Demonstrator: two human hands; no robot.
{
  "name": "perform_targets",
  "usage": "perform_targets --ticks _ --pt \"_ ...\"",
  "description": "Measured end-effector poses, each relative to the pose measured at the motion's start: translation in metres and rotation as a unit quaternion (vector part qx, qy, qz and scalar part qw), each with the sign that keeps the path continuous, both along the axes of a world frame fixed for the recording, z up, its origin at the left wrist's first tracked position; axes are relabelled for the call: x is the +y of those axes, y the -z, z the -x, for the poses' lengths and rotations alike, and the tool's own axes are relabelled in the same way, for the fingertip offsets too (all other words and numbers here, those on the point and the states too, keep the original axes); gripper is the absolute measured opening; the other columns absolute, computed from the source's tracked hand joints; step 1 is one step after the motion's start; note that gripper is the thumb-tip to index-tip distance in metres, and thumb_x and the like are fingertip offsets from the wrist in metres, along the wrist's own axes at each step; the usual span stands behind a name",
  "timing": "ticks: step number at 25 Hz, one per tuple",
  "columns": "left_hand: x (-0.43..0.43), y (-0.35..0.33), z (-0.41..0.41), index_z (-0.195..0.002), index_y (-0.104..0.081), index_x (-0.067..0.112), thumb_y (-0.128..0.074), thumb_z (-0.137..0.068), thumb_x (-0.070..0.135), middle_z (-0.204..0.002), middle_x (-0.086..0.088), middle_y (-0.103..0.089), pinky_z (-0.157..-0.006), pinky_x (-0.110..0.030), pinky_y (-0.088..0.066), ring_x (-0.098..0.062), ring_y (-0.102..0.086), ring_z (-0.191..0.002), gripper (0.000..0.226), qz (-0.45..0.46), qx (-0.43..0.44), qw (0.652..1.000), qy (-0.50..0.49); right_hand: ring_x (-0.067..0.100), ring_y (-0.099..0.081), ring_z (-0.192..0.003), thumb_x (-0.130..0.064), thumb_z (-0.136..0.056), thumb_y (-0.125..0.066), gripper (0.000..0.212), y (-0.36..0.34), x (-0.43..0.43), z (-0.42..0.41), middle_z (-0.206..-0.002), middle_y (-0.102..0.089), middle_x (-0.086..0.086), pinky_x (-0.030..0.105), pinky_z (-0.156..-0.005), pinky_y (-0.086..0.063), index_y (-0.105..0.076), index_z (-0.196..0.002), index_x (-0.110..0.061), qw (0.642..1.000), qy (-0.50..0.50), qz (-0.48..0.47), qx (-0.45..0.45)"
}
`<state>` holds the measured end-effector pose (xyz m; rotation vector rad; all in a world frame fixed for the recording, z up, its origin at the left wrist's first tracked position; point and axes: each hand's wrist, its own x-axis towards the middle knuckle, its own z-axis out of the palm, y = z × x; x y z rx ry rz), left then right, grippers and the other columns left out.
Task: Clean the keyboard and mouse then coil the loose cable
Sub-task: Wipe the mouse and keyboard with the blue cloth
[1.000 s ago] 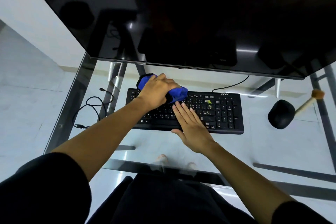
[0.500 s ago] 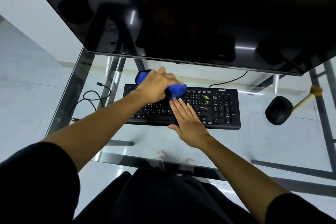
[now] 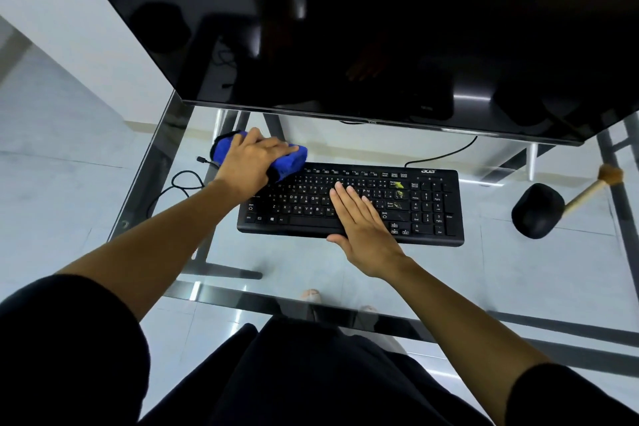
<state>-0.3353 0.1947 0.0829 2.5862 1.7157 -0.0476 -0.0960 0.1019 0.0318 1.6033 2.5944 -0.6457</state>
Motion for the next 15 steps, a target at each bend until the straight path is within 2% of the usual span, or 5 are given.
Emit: perform_targets --ticks 3,7,10,15 --pt "-0.008 0.004 0.02 -0.134 -0.051 0.025 -0.063 -0.068 -0.008 -0.128 0.002 -0.06 -0.089 -0.047 -0.034 -0.032 -0.047 -0.109 0.076 -0.02 0.004 0.999 -0.039 0.01 0.019 -0.144 -0.047 -0.098 -0.03 0.073 0.0 -0.001 0.001 -0.157 0.019 -0.006 0.029 -0.118 0.012 0.013 -0.149 -0.019 1.0 0.0 0.002 0.002" --pt "-0.014 0.009 0.004 -0.133 -0.053 0.024 -0.061 -0.068 -0.01 -0.129 0.002 -0.059 -0.087 -0.045 -0.031 -0.034 -0.045 -0.109 0.075 -0.015 -0.044 0.996 -0.079 0.011 0.018 -0.144 -0.047 -0.098 -0.03 0.073 -0.002 0.0 0.001 -0.157 0.019 -0.006 0.031 -0.119 0.01 0.012 -0.149 -0.018 1.0 -0.009 0.003 -0.002" --pt "-0.013 0.009 -0.021 -0.136 -0.049 0.024 -0.062 -0.072 -0.002 -0.131 0.004 -0.059 -0.09 -0.041 -0.03 -0.03 -0.044 -0.108 0.071 -0.009 -0.046 0.997 -0.057 0.012 0.016 -0.145 -0.047 -0.098 -0.03 0.072 -0.003 0.0 0.0 -0.158 0.017 -0.005 0.03 -0.117 0.012 0.011 -0.15 -0.017 1.0 -0.012 -0.001 -0.005" --pt "-0.006 0.007 -0.095 -0.139 -0.043 0.016 -0.062 -0.08 0.016 -0.125 -0.009 -0.062 -0.103 -0.038 -0.034 -0.028 -0.045 -0.113 0.062 0.044 -0.108 0.993 0.027 0.016 0.011 -0.147 -0.048 -0.097 -0.03 0.072 -0.003 0.0 0.0 -0.16 0.008 0.0 0.032 -0.119 0.01 0.005 -0.15 -0.014 1.0 -0.013 -0.006 -0.018"
